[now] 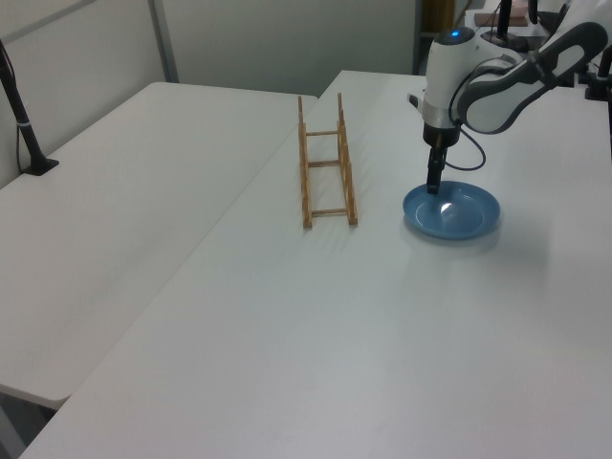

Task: Place plate in plate rack
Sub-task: 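Lower the open gripper onto the rim of the blue plate, then close the gripper on the plate rim and tilt the plate up, then lift the plate and carry it over toward the wooden rack, then turn the plate upright and lower it between the rack pegs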

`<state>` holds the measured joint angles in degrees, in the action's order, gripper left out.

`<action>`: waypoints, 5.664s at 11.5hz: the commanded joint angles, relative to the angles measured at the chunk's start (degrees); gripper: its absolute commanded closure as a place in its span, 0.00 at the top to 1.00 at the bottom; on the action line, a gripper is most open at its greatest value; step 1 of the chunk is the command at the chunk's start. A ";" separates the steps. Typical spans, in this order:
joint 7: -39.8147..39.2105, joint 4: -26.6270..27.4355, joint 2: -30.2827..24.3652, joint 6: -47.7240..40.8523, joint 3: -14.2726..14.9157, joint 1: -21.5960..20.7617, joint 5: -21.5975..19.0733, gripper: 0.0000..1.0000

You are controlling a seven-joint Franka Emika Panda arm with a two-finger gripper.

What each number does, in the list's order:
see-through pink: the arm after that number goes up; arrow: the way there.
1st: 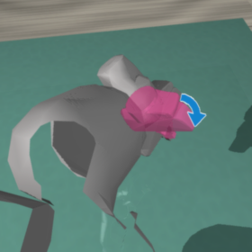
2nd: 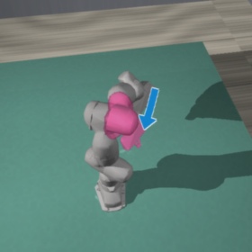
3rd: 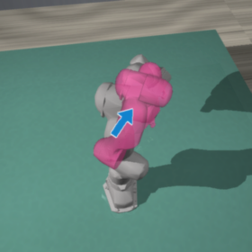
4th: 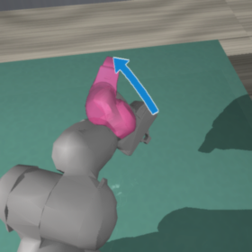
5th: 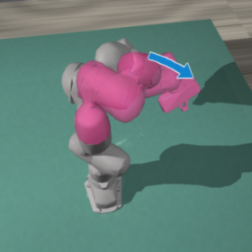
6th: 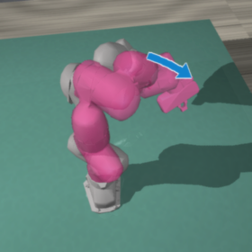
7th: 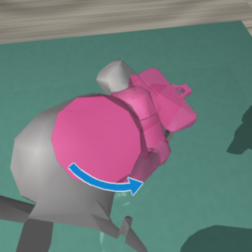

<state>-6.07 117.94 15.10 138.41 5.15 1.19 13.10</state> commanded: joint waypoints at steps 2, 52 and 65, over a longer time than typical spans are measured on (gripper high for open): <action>4.04 0.19 0.19 0.99 -0.66 -0.39 1.58 0.85; 83.29 -17.21 -9.05 6.36 -3.48 3.57 86.90 0.00; 98.35 -17.65 -0.34 -5.25 -3.57 -0.39 94.74 0.00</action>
<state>88.79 100.76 14.48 135.25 1.34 1.33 105.55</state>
